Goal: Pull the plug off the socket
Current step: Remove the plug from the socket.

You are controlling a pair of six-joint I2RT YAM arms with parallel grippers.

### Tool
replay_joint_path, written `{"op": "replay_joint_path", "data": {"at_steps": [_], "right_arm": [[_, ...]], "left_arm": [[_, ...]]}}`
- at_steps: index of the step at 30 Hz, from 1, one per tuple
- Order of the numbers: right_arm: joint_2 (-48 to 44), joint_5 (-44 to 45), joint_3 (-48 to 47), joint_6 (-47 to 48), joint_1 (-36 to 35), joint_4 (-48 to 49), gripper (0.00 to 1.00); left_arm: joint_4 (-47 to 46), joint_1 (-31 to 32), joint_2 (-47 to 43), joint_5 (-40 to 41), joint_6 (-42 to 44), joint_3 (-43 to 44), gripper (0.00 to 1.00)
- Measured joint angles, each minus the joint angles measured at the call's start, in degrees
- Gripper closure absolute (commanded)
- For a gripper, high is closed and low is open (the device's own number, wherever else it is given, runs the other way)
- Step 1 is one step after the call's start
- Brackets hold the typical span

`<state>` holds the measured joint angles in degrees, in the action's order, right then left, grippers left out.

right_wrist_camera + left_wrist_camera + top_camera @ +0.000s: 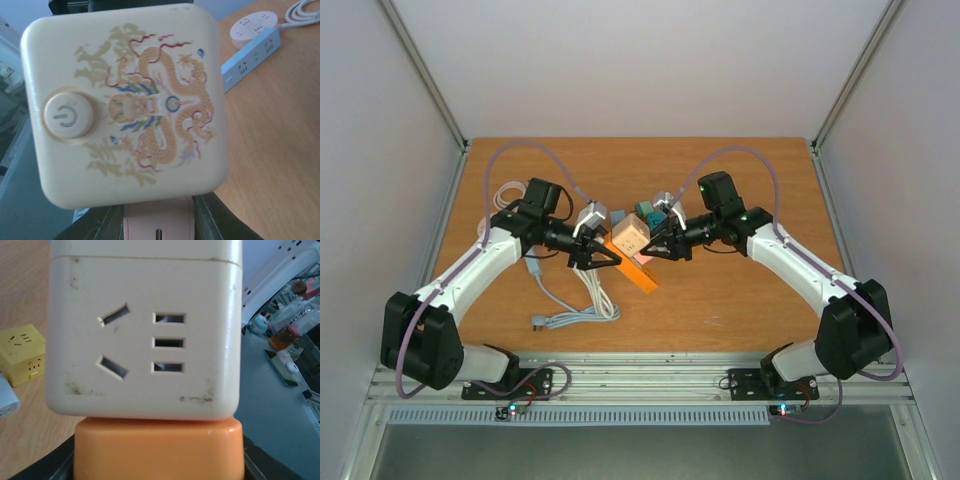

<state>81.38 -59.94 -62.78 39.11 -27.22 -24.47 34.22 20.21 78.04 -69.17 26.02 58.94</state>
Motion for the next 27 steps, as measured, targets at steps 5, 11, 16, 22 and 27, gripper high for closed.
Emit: {"op": "replay_joint_path", "data": {"at_steps": [5,11,16,22,27], "right_arm": [[1.6,-2.5,-1.0,1.3,0.0,-2.3,0.99],[2.6,-5.2,-1.7,2.2,0.6,-2.6,0.99],[2.6,-4.4,-1.7,2.2,1.2,-0.6,0.99],[1.1,-0.5,-0.6,2.2,1.6,1.1,0.99],[1.0,0.3,-0.5,2.3,1.7,0.5,0.99]], "left_arm": [[5.4,0.3,0.1,0.7,4.9,1.4,1.00],[6.7,-0.8,0.1,-0.5,6.5,1.9,1.00],[3.3,-1.3,0.1,0.1,2.3,1.9,1.00],[-0.4,-1.2,2.1,0.9,-1.9,1.8,1.00],[0.1,-0.8,3.0,1.1,-1.0,2.3,1.00]]}}
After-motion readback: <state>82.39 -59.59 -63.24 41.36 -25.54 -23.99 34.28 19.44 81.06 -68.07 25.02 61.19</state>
